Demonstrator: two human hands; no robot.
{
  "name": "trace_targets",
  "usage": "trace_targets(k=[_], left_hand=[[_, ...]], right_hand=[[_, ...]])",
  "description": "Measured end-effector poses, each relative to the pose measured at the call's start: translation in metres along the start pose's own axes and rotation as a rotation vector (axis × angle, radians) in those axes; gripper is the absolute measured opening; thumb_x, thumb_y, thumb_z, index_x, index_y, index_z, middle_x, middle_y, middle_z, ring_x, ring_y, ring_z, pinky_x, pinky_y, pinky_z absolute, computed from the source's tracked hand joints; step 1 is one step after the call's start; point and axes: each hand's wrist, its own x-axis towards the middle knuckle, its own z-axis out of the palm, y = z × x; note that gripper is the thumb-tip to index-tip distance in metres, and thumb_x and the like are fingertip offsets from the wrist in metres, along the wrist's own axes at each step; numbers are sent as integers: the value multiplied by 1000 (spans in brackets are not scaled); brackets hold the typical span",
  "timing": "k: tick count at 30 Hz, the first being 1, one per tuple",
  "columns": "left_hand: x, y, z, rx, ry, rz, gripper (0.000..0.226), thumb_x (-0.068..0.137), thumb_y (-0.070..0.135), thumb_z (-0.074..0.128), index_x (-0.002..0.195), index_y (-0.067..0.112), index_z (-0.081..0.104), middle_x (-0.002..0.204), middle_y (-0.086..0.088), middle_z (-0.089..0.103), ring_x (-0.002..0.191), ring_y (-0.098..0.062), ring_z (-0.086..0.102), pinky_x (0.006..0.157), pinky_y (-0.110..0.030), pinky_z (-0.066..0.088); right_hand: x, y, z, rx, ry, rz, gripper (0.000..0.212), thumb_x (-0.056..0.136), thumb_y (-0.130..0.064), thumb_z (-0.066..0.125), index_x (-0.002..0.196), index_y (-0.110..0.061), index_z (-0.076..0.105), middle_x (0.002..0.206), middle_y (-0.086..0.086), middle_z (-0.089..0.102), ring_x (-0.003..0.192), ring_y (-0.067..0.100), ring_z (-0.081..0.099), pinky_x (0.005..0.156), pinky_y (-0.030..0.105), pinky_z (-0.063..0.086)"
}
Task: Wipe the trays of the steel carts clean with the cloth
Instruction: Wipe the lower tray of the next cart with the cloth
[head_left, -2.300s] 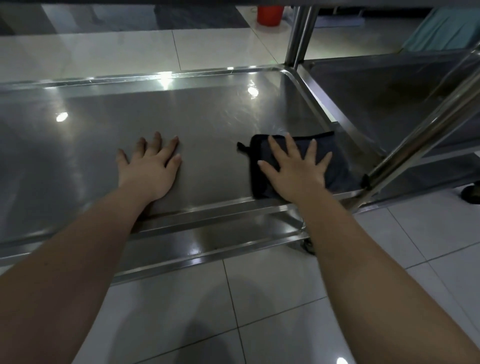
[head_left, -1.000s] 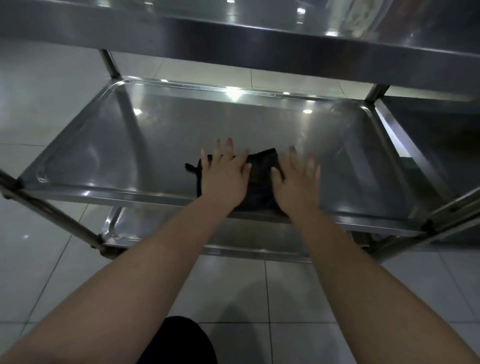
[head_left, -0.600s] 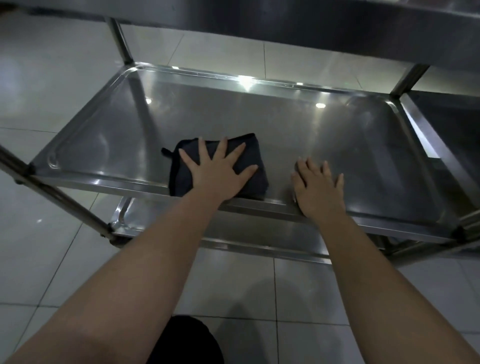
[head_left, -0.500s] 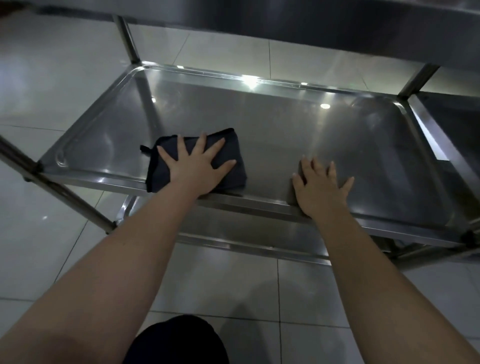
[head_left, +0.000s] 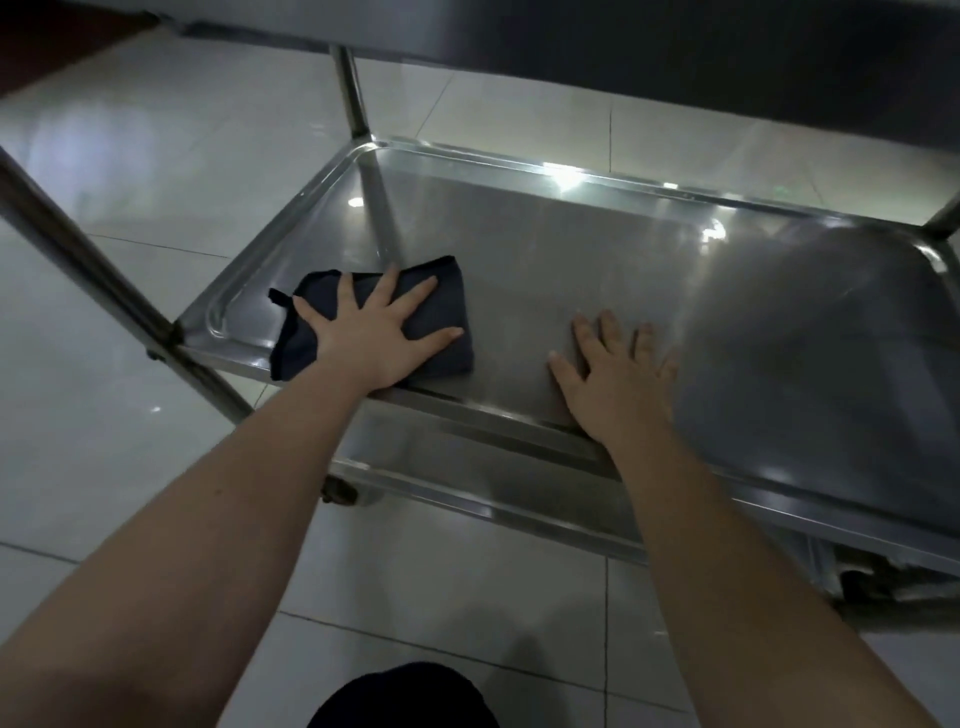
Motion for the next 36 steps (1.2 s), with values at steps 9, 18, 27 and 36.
trace_targets(k=[9,18,27,36], left_hand=[[2,-39,-12,-27,-93,-97,93,52,103,1,138,69,-8,162,17,-10,147,-40,-13,100,-80,-8],[-24,59,9,-14,-27,161,87,62,99,3,141,65,-6,162,15,-10,146,-41,-17,91,-79,-20],[-19,33,1,-21,-22,135,80,66,92,7,140,65,-4,162,19,-7,147,-38,-13,96,-81,-13],[5,-89,-22,0,-103,-153,93,51,104,3,137,70,-9,161,19,-10,148,-35,-12,102,-79,-8]], right_hand=[[2,-6,5,-110,-10,-8,84,70,-90,-4,147,-54,-9,164,-2,-7,147,44,-7,108,71,-9],[-1,-8,2,-143,-41,8,78,76,-85,-1,147,-55,-8,164,-5,-6,147,42,-7,110,71,-4],[11,-70,-5,71,79,-255,62,98,-58,18,154,-40,-1,165,-5,-2,150,30,-5,117,58,2],[18,-84,13,19,-14,-347,75,83,-74,2,152,-46,1,164,-12,-1,150,27,-7,117,55,-8]])
